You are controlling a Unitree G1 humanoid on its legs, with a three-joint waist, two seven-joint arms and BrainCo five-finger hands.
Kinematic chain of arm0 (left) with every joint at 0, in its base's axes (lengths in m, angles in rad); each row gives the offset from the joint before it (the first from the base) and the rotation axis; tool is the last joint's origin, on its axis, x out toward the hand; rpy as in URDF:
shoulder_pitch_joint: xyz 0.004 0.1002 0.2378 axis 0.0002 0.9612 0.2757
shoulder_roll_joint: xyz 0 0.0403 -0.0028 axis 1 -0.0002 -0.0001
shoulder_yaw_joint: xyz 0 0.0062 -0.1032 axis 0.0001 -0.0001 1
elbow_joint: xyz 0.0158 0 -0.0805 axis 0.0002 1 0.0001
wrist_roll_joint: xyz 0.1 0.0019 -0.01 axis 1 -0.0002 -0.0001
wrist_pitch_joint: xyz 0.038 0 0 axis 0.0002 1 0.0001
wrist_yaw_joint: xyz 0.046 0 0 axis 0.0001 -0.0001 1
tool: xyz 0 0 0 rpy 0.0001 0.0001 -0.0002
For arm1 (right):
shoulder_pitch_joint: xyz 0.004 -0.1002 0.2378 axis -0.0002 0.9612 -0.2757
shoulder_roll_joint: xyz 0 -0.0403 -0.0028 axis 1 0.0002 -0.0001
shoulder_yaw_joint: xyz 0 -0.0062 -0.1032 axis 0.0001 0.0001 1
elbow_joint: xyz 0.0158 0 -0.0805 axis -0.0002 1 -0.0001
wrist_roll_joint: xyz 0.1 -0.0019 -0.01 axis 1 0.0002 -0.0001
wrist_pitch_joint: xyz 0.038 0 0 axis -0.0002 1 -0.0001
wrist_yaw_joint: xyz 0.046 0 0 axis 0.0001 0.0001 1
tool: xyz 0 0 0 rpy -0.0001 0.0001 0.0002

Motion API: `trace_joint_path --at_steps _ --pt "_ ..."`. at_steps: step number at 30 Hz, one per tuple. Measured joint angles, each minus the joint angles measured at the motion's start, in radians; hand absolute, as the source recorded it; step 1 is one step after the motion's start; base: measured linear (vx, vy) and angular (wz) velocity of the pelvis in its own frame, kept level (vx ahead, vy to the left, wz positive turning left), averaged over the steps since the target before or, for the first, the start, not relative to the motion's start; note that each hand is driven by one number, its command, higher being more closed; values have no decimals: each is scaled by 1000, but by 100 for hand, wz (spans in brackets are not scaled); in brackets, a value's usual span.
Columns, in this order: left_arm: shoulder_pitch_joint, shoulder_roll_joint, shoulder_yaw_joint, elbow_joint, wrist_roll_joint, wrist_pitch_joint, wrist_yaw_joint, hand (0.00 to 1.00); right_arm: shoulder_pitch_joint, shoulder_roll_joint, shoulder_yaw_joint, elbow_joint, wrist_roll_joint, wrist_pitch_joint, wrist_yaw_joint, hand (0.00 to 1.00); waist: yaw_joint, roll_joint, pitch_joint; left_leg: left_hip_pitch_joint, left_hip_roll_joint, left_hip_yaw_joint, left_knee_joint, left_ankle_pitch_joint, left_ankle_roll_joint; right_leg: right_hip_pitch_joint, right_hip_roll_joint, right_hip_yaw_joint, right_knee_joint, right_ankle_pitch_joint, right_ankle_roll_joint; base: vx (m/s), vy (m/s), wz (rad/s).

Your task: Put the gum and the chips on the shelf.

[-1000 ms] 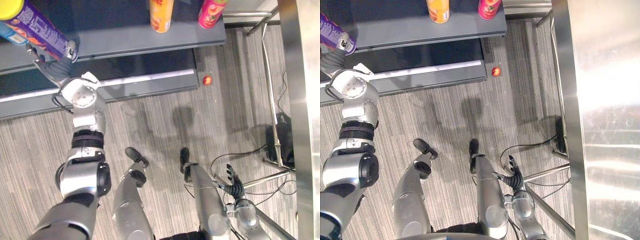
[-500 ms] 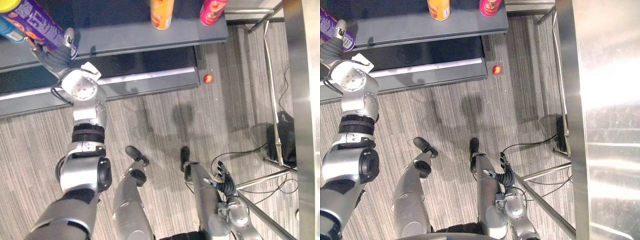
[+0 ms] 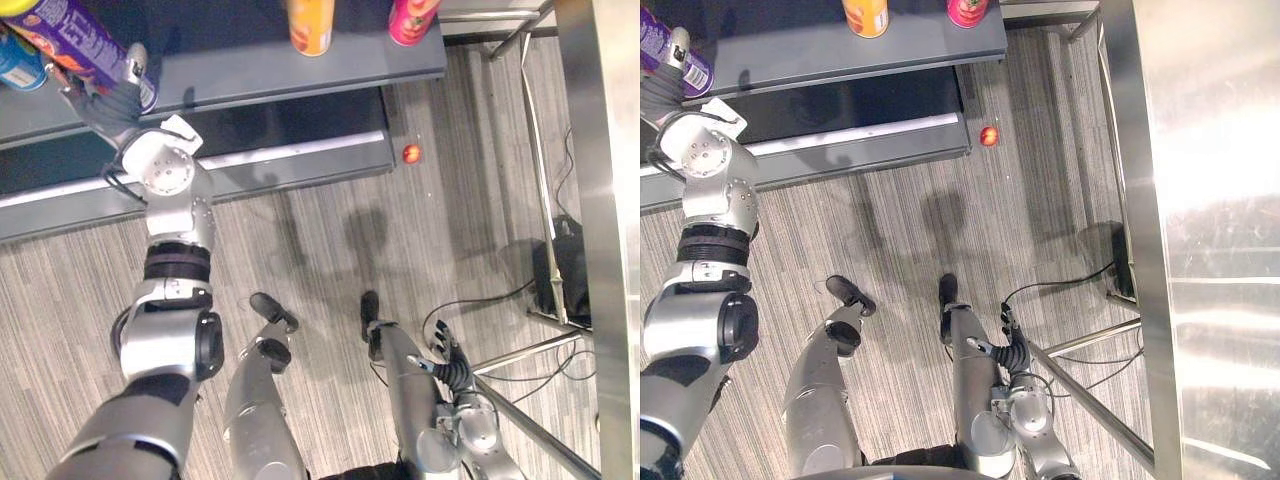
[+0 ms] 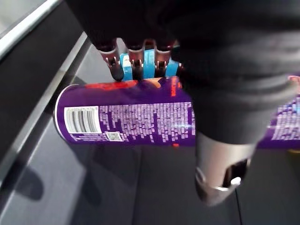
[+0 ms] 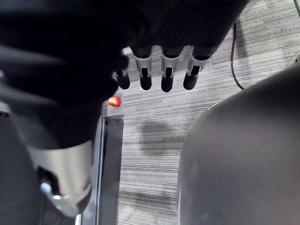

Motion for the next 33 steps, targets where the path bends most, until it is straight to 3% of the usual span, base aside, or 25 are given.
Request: trace_joint_path --at_steps 33 --pt "-62 2 -41 18 0 -6 6 0 0 0 -6 0 81 -19 4 0 -30 0 0 1 23 23 9 -9 -5 -16 20 20 -5 8 -6 44 -30 -3"
